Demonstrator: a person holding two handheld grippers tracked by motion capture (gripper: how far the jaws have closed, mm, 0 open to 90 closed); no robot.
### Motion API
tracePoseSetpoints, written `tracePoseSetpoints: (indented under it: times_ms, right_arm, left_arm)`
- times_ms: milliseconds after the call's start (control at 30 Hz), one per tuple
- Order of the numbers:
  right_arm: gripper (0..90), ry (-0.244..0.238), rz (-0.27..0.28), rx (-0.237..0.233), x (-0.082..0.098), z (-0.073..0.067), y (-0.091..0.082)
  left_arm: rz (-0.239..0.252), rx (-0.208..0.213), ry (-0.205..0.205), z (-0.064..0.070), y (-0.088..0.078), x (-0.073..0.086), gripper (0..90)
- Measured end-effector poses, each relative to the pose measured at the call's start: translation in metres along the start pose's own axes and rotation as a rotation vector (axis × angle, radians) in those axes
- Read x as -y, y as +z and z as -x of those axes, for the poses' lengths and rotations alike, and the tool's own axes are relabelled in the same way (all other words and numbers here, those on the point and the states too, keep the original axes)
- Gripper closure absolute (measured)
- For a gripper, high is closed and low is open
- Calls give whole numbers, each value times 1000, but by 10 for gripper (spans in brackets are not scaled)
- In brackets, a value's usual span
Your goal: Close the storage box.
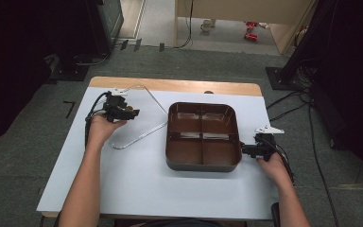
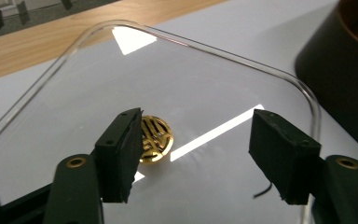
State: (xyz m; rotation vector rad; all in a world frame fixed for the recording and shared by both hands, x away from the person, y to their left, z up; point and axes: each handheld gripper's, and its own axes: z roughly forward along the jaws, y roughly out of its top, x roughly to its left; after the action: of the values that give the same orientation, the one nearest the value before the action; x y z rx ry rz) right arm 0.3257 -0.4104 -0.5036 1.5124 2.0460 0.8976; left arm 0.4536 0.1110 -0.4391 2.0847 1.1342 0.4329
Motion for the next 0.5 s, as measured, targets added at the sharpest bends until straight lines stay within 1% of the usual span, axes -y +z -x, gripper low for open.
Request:
tracePoseSetpoints:
  times_ms: [100,167,233,267,333,367,400,467,500]
  right_arm:
    - [122,0,0,0,0,0,0]
    - [122,1,0,0,0,0,0]
    - [122,0,0,0,0,0,0]
    - [122,1,0,0,0,0,0]
    - [122,0,0,0,0,0,0]
    - [122,0,0,0,0,0,0]
    - [122,0,0,1,0,0,0]
    - [122,0,0,1,0,0,0]
    - [122,0,0,1,0,0,0]
  left_arm:
    - [-34,-20,-23,-8,8,-2,360]
    - [-31,-33,-21,-10,13,-1,374]
    - [-42,-47,-17,-12,18,1,395]
    - [-59,-50,-16,-13,22,3,396]
    - [-73,-48,-30,-15,27,7,408]
    - [-74,-36,-40,-16,30,8,414]
    - [-75,-34,-43,-17,32,9,440]
    - [-79,-55,-29,-17,35,12,477]
    - [-83,-54,-30,-18,36,13,507]
